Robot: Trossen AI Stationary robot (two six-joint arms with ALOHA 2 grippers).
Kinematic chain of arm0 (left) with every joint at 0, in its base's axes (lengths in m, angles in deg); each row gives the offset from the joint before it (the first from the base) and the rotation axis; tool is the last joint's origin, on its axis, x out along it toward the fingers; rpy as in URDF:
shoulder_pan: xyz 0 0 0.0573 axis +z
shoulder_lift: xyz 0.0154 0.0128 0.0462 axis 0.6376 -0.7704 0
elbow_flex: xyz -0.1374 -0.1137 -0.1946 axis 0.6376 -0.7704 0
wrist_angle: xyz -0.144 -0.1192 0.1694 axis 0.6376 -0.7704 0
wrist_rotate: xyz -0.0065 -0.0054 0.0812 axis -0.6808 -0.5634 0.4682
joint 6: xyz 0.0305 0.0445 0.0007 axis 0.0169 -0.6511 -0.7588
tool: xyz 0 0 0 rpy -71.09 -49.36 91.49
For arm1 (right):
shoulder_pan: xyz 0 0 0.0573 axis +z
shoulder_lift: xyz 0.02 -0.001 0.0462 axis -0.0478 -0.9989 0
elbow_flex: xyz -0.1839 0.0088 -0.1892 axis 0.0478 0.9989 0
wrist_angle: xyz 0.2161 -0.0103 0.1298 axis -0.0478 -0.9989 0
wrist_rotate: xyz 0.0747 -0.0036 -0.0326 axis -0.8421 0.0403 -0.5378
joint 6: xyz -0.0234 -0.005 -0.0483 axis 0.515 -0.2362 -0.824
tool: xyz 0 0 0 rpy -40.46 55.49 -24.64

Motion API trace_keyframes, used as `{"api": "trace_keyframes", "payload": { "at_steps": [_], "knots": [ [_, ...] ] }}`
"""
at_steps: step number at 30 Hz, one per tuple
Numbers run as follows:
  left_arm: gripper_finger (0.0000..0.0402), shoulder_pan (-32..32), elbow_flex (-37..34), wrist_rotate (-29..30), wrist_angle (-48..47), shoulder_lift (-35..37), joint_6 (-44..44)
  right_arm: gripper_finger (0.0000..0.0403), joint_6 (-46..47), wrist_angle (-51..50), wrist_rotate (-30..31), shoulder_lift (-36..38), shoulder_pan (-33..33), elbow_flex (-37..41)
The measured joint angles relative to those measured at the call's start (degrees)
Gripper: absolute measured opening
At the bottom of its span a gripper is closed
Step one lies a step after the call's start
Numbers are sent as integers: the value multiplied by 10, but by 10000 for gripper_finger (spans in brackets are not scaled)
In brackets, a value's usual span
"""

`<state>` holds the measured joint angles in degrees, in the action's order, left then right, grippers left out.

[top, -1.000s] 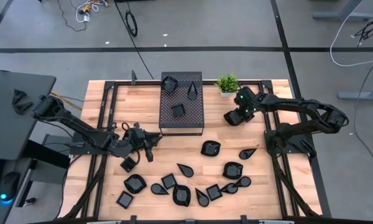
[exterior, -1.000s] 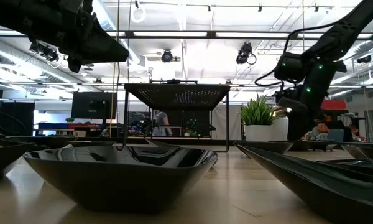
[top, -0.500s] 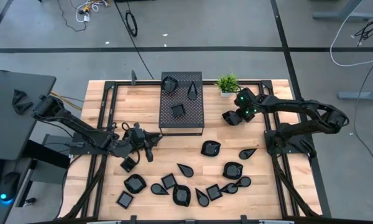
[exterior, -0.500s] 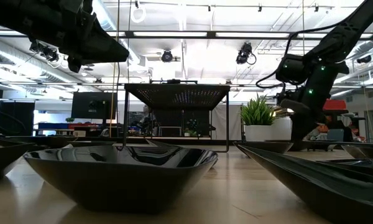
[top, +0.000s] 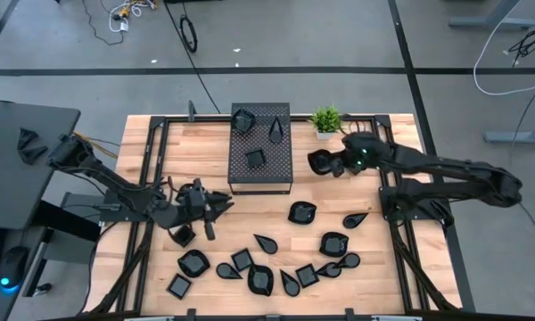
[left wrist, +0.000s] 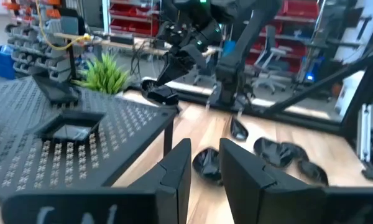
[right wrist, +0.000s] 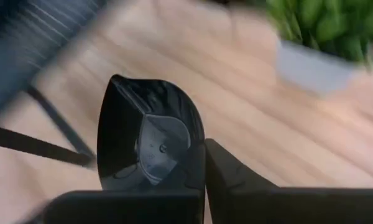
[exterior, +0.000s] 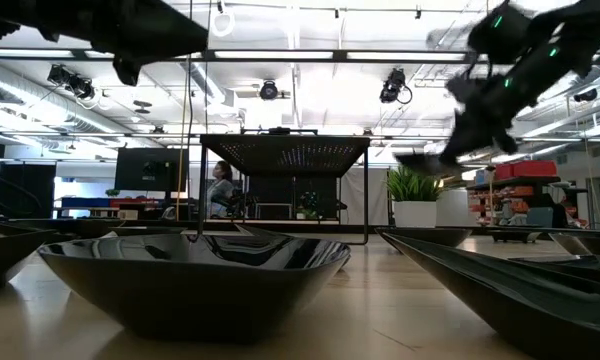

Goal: Pick & Place Mini shaped plates
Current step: Stack the leaf shaped plate on top of the other leaf shaped plate on the shelf

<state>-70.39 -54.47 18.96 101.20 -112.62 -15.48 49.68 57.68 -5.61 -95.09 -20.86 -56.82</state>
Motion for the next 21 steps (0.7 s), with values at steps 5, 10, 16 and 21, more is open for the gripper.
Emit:
{"api": "trace_keyframes", "payload": {
  "at_steps": [5, 10, 16, 21],
  "knots": [
    [87, 9, 8, 2, 81, -50, -40, 1, 28, 116, 164, 52, 144, -1],
    [87, 48, 76, 2, 89, -122, -80, 0, -59, 313, 327, 14, 293, -1],
    [87, 112, 148, -7, 88, -170, -102, 0, -219, 595, 460, -120, 394, -1],
    [116, 151, 192, -113, 87, -192, -171, 0, -317, 811, 470, -254, 419, -2]
  ]
}}
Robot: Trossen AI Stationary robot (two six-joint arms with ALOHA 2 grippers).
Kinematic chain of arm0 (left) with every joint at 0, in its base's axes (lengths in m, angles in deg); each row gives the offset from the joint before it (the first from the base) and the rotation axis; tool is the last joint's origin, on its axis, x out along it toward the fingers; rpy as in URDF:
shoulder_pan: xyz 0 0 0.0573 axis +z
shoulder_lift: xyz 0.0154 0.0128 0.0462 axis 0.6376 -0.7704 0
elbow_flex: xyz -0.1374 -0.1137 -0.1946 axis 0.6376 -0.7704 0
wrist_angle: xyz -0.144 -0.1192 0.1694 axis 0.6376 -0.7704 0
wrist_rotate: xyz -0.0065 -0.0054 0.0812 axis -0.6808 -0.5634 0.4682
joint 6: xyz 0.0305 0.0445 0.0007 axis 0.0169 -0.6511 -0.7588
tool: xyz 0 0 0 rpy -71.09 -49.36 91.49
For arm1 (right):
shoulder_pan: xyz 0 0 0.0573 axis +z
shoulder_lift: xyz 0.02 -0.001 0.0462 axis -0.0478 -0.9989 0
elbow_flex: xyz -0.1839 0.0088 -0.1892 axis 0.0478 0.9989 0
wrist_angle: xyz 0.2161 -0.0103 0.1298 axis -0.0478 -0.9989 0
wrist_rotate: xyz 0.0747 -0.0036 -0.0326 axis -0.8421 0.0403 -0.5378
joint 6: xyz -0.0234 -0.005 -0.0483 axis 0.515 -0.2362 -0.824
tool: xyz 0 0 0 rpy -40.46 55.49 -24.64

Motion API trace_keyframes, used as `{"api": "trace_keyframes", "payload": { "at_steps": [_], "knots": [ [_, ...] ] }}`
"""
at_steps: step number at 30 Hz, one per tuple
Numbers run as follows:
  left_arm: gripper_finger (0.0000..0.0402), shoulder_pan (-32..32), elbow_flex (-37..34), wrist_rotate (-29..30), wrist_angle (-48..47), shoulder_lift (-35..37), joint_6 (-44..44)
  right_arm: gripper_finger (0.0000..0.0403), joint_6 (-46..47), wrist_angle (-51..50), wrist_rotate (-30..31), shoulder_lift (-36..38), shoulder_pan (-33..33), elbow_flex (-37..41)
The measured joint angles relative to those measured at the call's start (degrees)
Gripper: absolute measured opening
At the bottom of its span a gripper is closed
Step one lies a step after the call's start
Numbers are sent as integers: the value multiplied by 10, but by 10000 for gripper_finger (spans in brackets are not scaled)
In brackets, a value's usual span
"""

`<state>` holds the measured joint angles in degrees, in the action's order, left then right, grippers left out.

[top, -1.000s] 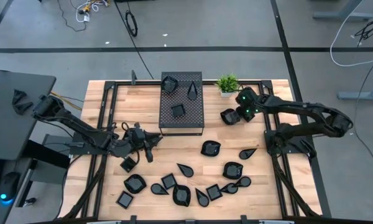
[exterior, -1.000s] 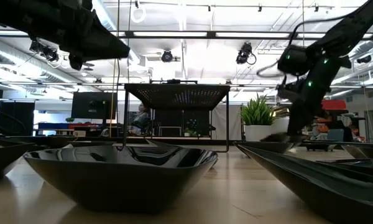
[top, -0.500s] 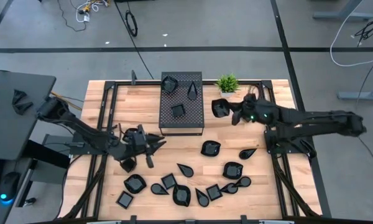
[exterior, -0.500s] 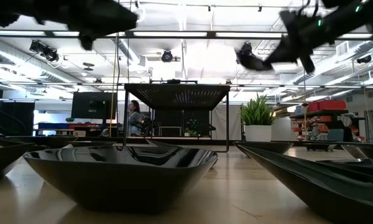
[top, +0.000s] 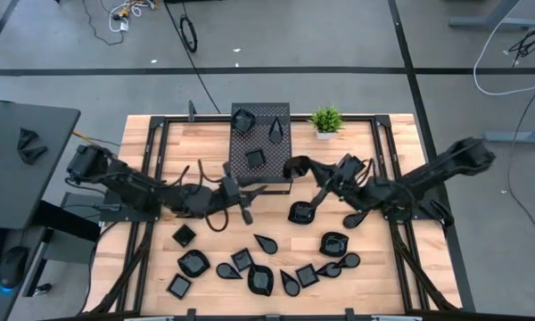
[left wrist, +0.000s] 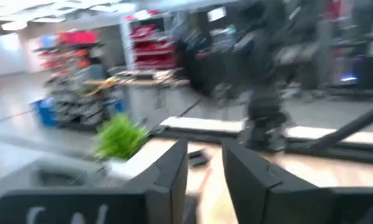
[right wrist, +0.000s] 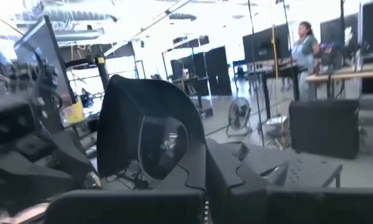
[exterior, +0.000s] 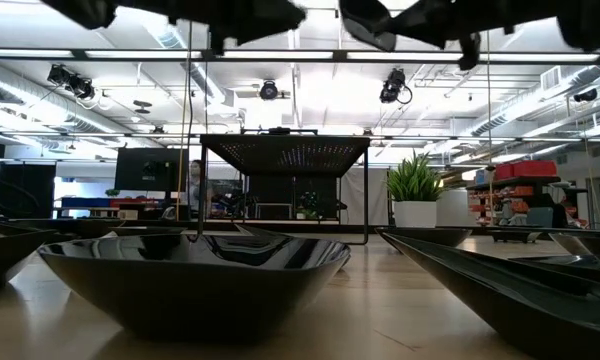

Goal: Pick & Place Mini shaped plates
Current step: Stack the leaf shaped plate on top of the other leaf shaped plate on the shelf

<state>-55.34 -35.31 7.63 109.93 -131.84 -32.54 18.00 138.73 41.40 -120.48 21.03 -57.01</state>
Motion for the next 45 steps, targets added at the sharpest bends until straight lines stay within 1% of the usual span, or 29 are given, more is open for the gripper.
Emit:
{"api": "trace_keyframes", "payload": {
  "at_steps": [2, 4, 6, 8, 11, 15, 20, 22, 28, 33, 37, 39, 42, 45],
  "knots": [
    [140, 8, 13, -31, -2, -6, -10, 0, -33, 62, 0, -50, 0, -12],
    [168, 14, 26, -41, 0, -19, -12, 0, -71, 104, 2, -91, 1, -31],
    [192, 15, 32, -26, -6, -27, -9, 0, -110, 124, 0, -125, 1, -57],
    [208, 15, 41, -6, -2, -35, -9, 0, -148, 128, 9, -150, 1, -85],
    [212, 6, 50, 35, -1, -42, -12, 0, -193, 127, 36, -173, 3, -120],
    [186, -8, 50, 97, -2, -42, -12, 0, -228, 117, 55, -187, 4, -141],
    [144, -17, 50, 191, 1, -42, -12, 0, -214, 109, 58, -187, 4, -141],
    [131, -16, 50, 220, 2, -42, -12, 0, -208, 101, 58, -187, 4, -141],
    [94, -13, 50, 227, 2, -42, -12, 0, -187, 82, 55, -187, 4, -141],
    [47, -13, 50, 228, 1, -42, -15, 4, -171, 62, 53, -187, 3, -141],
    [8, -13, 50, 232, 1, -41, -18, 27, -154, 31, 51, -187, 4, -141],
    [7, -14, 50, 245, -1, -41, -21, 46, -153, 14, 51, -187, 9, -141],
    [8, -19, 50, 281, -1, -41, -50, 80, -152, -15, 54, -180, 26, -141],
    [5, -30, 49, 318, -4, -34, -77, 115, -159, -74, 63, -164, 51, -141]
  ]
}}
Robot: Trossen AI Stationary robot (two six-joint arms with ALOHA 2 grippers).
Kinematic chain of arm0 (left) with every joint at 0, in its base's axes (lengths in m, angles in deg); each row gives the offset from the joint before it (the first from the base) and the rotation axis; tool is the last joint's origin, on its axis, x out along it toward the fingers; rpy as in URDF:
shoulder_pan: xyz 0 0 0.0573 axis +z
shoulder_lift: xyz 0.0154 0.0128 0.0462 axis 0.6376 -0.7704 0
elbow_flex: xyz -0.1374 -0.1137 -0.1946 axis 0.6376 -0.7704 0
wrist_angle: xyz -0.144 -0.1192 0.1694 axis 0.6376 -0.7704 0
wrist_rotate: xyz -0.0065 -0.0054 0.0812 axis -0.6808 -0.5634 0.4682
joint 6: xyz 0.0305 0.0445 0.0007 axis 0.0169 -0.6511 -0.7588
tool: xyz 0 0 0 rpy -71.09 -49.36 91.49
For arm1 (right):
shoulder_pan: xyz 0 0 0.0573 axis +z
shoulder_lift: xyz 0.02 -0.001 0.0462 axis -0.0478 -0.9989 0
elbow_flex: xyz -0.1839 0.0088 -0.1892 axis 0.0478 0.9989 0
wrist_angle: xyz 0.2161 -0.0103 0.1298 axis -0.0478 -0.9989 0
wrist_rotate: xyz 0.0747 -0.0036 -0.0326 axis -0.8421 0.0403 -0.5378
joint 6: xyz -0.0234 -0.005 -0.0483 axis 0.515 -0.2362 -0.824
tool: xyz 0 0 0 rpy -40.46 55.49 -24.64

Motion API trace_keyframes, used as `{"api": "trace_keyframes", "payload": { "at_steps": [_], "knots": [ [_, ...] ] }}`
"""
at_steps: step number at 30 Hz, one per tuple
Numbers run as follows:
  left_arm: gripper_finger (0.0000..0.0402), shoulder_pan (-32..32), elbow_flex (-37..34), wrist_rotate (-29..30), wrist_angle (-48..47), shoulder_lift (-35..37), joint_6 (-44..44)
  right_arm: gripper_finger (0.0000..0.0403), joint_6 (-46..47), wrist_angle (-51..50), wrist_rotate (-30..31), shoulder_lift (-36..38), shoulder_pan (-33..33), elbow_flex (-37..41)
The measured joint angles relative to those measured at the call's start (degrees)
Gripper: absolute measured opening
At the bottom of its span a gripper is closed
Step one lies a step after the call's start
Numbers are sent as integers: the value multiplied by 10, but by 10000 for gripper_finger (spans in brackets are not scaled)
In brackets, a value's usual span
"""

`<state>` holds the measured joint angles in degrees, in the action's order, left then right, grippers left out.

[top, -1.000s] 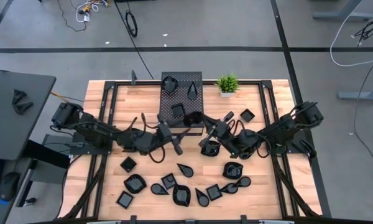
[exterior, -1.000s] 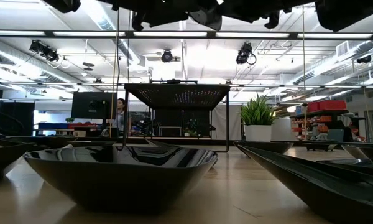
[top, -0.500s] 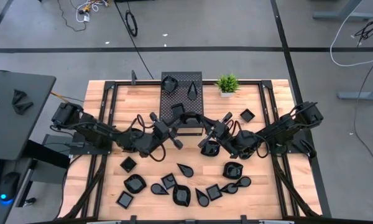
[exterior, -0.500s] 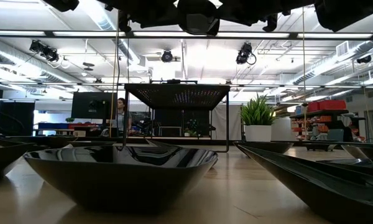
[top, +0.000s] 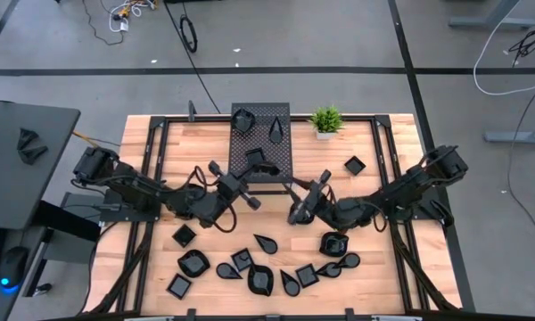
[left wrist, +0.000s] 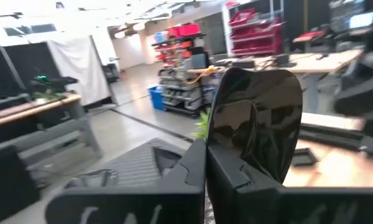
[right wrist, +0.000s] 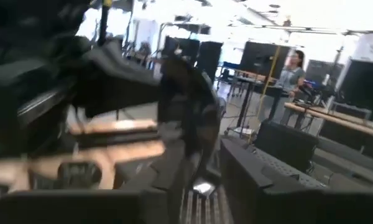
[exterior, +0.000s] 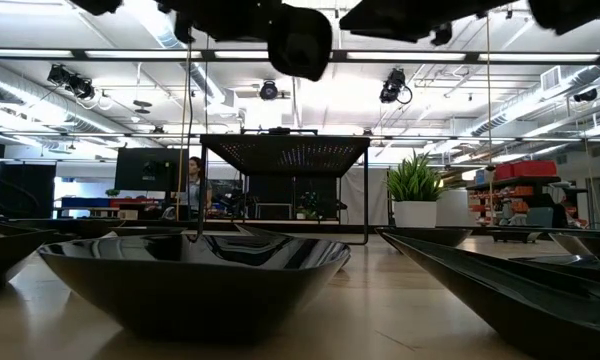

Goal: Pick & Place Mini shaped plates
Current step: Stack the leaf shaped plate on top of the other leaf shaped plate on the shelf

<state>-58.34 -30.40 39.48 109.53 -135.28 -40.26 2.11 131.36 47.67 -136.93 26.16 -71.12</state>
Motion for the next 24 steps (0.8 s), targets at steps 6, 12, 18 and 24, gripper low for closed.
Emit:
{"api": "trace_keyframes", "payload": {
  "at_steps": [6, 12, 18, 24],
  "knots": [
    [3, -16, 0, 43, -11, 56, -56, 162, 16, -118, 47, 24, 44, 0],
    [2, 15, 0, 23, -142, 175, -48, 171, 85, -175, 50, 24, 52, 0],
    [1, 130, 32, -278, -464, 277, 229, 161, 106, -183, 34, 24, 44, 0],
    [1, 304, 172, -449, -746, 250, 325, 151, 126, -189, -10, 24, 28, 0]
  ]
}}
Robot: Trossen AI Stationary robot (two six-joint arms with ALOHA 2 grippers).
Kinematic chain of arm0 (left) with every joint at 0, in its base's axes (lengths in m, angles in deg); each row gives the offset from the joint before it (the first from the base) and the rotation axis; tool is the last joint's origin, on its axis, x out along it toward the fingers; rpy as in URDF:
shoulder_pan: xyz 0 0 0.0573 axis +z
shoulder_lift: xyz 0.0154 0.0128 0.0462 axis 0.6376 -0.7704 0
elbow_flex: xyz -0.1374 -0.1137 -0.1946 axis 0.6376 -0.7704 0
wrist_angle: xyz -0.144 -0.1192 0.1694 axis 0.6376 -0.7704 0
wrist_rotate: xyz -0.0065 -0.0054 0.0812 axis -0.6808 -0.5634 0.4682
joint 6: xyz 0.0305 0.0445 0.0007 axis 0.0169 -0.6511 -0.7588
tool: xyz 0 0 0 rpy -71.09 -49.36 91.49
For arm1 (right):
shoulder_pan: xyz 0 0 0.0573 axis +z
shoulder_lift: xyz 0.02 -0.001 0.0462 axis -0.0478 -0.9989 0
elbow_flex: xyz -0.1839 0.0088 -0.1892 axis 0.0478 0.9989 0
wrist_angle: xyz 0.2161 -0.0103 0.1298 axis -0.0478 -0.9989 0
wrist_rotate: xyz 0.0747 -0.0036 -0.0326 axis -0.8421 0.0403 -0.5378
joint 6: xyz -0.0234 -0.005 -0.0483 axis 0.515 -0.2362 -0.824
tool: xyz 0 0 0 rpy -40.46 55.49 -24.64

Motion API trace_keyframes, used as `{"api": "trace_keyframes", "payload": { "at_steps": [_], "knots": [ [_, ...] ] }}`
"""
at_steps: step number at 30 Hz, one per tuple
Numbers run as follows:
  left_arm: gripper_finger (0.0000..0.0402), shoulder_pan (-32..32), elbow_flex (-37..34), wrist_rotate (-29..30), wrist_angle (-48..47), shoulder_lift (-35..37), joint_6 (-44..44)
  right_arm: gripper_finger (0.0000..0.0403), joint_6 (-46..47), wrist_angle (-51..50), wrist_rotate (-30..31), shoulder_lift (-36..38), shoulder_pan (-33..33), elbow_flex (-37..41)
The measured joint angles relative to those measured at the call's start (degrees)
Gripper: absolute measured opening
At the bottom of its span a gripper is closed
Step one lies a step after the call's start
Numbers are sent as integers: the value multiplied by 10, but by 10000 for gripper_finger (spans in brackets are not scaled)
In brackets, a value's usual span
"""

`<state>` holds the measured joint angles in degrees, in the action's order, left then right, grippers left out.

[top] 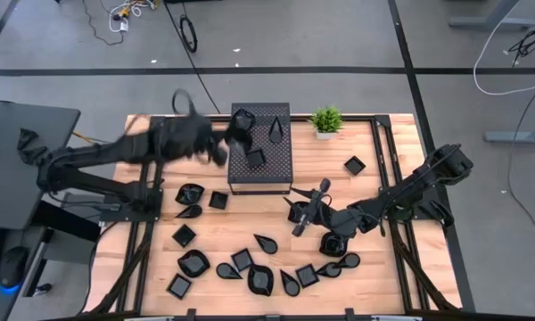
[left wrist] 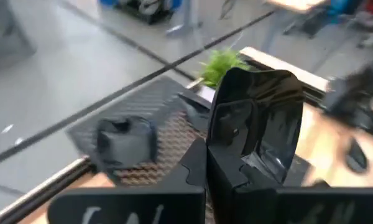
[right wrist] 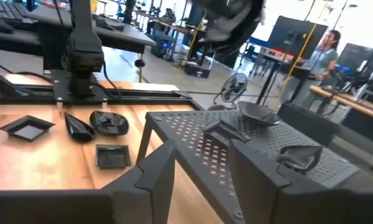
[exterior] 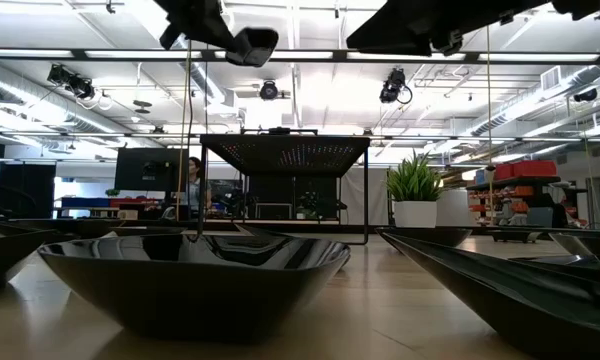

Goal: Pick & Place Mini shaped plates
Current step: Stack the leaf shaped plate on top of the other leaf shaped plate on the shelf

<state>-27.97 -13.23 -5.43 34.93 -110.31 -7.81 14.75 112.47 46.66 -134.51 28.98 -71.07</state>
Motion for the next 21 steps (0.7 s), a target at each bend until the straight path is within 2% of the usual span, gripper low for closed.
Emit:
{"api": "trace_keyframes", "payload": {
  "at_steps": [2, 7, 9, 14, 21],
  "knots": [
    [2, 65, 45, -55, -71, -24, 1, 148, 11, -1, -10, 0, -6, 0],
    [3, 211, 116, -270, -106, -110, -20, 141, 27, -8, -35, 0, -17, 0],
    [2, 251, 134, -337, -107, -153, -31, 139, 29, -6, -43, 0, -18, 0],
    [7, 306, 171, -396, -112, -249, -53, 135, 29, -7, -46, 0, -18, 0],
    [9, 332, 200, -397, -126, -318, -60, 134, 41, -8, -46, 0, -18, 0]
  ]
}}
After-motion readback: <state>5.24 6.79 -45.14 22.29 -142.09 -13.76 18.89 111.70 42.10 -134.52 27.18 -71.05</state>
